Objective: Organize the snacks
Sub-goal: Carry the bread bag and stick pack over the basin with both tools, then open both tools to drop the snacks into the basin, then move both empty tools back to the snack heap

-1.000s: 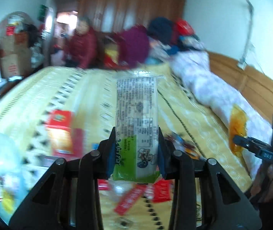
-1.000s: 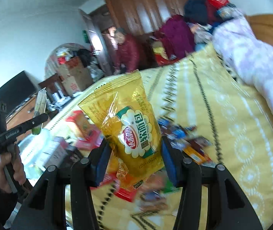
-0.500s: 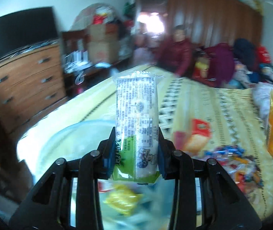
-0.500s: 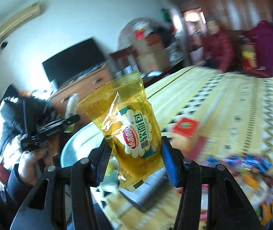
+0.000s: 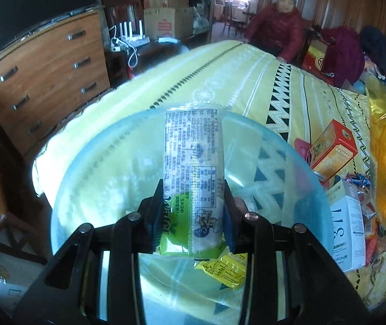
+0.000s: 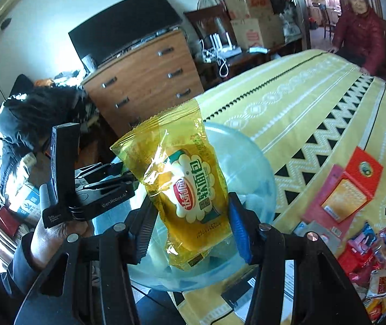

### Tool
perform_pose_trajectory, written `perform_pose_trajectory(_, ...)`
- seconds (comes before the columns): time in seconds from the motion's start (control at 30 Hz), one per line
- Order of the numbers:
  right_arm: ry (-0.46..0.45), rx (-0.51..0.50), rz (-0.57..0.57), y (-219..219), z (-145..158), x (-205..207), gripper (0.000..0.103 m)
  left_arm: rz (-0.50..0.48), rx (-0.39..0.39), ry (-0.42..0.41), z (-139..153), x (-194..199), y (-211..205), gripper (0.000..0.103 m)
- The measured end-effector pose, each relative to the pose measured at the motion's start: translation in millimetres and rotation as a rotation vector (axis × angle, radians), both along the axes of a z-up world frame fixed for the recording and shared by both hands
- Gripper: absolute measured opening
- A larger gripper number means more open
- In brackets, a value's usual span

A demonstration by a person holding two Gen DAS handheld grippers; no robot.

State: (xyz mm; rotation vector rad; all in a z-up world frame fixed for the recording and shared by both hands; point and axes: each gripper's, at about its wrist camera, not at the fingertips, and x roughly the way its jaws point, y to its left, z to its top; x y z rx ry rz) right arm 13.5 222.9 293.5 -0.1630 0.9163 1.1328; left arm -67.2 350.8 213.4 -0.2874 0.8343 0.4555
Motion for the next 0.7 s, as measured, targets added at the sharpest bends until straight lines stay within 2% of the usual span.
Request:
perform_pose_trajectory(0.13,0.004,-0.019,-0.005,6,-11,3,0.057,0.016,-0.014,0.003,-1,-4,9,0.041)
perform_pose_trajectory(0.23,0.011,-0.032,-0.003,9,-14,3,0.06,0.038,-0.008,0.0,-1,-9,16,0.064)
perform_pose_trajectory(0.27,0.005,-0.042,-0.004,11,-16,2,0.062,0.042,-0.009,0.001,-2,-10,19,0.078)
perform_pose_trajectory(0.3,-0.004,-0.052,-0.005,12,-16,0,0.072,0.047,-0.012,0.002,-3,-11,20,0.087)
perform_pose_trajectory(0.33,-0.022,-0.062,-0.011,13,-16,-2,0.083,0.052,-0.012,0.001,-3,-13,20,0.089)
perform_pose_trajectory(0.47,-0.102,-0.098,-0.027,13,-11,-13,0.085,0.047,-0.004,-0.008,1,-15,17,0.092)
perform_pose_trajectory(0.53,-0.144,-0.102,-0.048,6,-5,-13,0.092,0.047,-0.006,-0.031,7,-19,16,0.095)
perform_pose_trajectory(0.7,-0.184,-0.126,-0.087,-24,14,10,0.096,0.049,0.013,-0.125,35,-34,0,0.103)
